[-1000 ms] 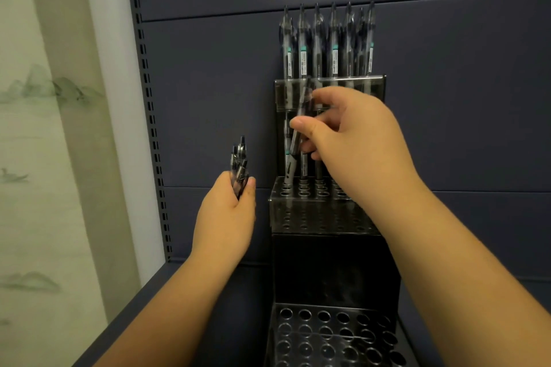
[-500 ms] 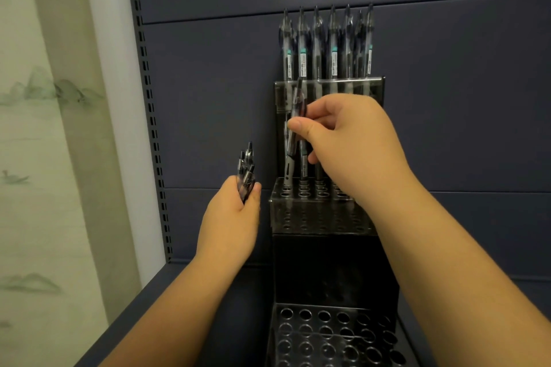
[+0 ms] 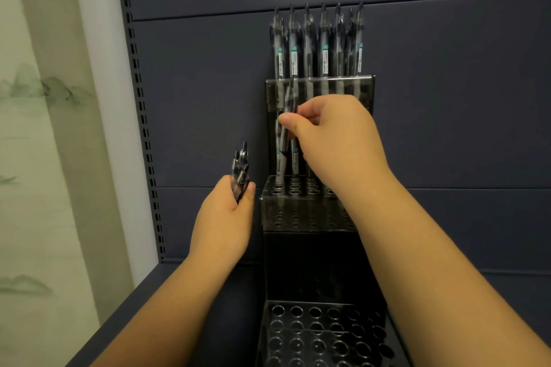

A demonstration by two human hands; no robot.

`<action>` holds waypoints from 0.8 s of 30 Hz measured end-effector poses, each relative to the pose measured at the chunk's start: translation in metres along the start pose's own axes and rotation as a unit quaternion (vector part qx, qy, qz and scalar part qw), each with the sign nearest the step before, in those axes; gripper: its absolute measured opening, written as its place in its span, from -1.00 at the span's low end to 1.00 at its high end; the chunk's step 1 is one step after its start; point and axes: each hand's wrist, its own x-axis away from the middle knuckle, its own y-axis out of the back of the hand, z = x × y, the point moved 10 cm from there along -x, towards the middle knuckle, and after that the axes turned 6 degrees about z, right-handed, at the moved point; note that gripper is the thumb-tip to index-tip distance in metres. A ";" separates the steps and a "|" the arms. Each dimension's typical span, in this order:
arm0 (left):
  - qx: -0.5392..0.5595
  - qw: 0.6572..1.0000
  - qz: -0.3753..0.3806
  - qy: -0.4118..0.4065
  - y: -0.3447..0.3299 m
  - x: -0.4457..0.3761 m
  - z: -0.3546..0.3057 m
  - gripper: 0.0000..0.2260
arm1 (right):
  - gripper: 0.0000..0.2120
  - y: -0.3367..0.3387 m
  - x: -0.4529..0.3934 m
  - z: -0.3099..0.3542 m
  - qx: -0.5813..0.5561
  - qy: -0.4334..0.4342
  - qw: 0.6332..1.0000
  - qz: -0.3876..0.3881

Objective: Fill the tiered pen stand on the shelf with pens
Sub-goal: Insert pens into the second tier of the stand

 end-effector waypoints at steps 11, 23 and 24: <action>0.004 1.000 -0.008 0.005 0.003 0.001 -0.003 -0.76 | -0.63 -0.017 0.002 0.001 0.120 -0.002 0.990 0.070; -0.001 1.000 0.003 0.008 0.000 -0.001 0.000 -0.82 | -0.69 -0.026 0.007 -0.003 0.117 -0.013 0.983 0.144; 0.003 1.000 0.004 0.007 0.000 0.000 0.000 -0.82 | -0.68 -0.025 0.008 -0.003 0.121 -0.012 0.982 0.144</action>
